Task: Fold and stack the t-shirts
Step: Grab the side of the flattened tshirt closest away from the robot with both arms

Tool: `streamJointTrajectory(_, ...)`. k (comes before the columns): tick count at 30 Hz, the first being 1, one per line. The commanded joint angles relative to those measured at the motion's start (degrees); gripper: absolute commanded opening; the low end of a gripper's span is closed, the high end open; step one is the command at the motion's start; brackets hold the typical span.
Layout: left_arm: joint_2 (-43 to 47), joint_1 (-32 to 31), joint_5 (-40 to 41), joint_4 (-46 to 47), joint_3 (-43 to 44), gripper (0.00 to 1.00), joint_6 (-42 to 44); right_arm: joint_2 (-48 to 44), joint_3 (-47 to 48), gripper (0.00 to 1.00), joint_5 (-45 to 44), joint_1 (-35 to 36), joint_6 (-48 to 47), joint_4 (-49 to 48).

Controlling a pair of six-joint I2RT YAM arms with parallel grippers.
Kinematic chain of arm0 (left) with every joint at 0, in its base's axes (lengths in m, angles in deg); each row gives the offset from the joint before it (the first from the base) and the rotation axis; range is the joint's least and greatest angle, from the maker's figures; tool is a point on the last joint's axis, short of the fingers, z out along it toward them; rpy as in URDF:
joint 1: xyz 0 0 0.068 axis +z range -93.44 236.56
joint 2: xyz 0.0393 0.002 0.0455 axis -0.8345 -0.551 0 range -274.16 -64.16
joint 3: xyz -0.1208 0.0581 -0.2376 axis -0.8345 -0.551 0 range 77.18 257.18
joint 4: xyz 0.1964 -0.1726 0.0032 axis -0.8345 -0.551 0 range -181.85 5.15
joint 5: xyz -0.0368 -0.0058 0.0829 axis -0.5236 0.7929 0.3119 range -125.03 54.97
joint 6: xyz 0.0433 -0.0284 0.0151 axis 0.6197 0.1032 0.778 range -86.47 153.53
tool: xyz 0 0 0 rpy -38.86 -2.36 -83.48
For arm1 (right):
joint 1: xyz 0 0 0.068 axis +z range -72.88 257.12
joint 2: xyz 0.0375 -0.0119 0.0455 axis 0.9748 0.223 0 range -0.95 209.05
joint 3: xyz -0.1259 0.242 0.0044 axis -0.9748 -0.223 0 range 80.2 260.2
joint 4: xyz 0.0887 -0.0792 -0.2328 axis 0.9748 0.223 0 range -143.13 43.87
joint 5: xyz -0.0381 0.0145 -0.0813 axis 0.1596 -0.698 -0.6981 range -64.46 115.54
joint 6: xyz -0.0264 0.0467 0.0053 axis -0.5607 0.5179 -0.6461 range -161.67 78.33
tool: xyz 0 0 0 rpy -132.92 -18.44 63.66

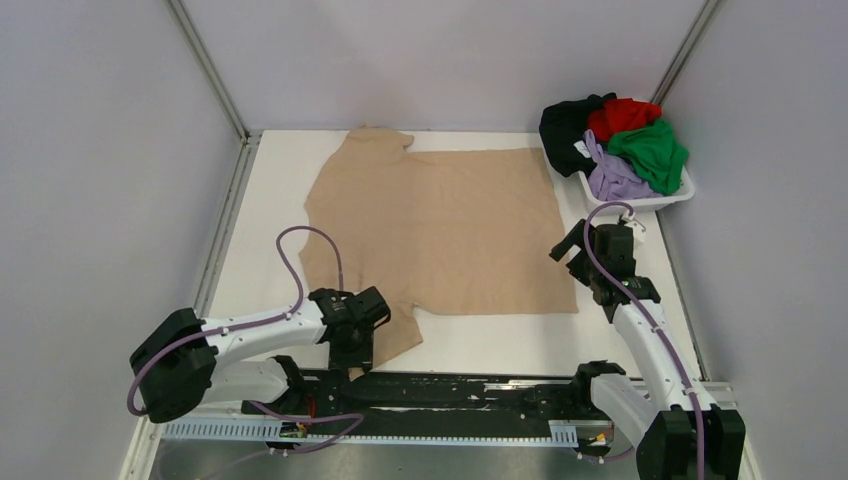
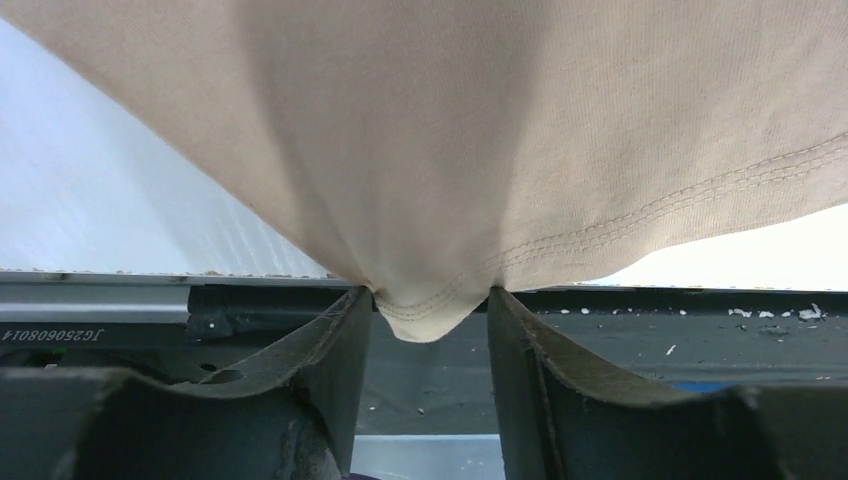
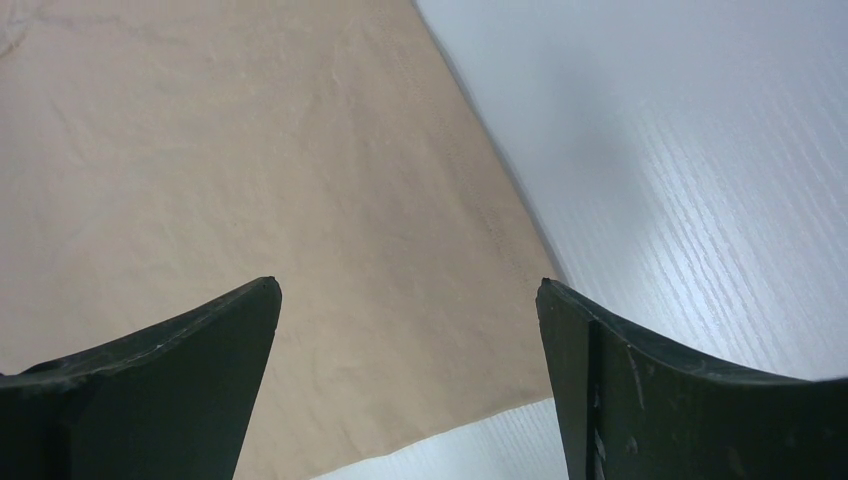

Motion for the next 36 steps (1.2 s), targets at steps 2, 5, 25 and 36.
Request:
streamJointTrajectory(2, -3.7, -0.4, 3.3, 3.5, 0.2, 0.49, -1.6, -0.7, -0.2, 1.0, -1.8, -0.4, 0.0, -0.4)
streamJointTrajectory(5, -3.9, -0.4, 4.1, 3.4, 0.7, 0.37, -1.6, -1.6, -0.3, 1.0, -2.0, -0.5, 0.1, -0.5)
streamJointTrajectory(25, 3.7, -0.3, 2.5, -2.3, 2.1, 0.09, 1.0, -9.2, -8.5, 0.84, 3.5, -0.6, 16.9, 14.6)
streamJointTrajectory(36, 5.6, -0.4, 2.9, -2.1, 2.6, 0.0, 3.1, -0.2, -10.0, 0.57, -3.3, -0.6, 17.6, 9.1)
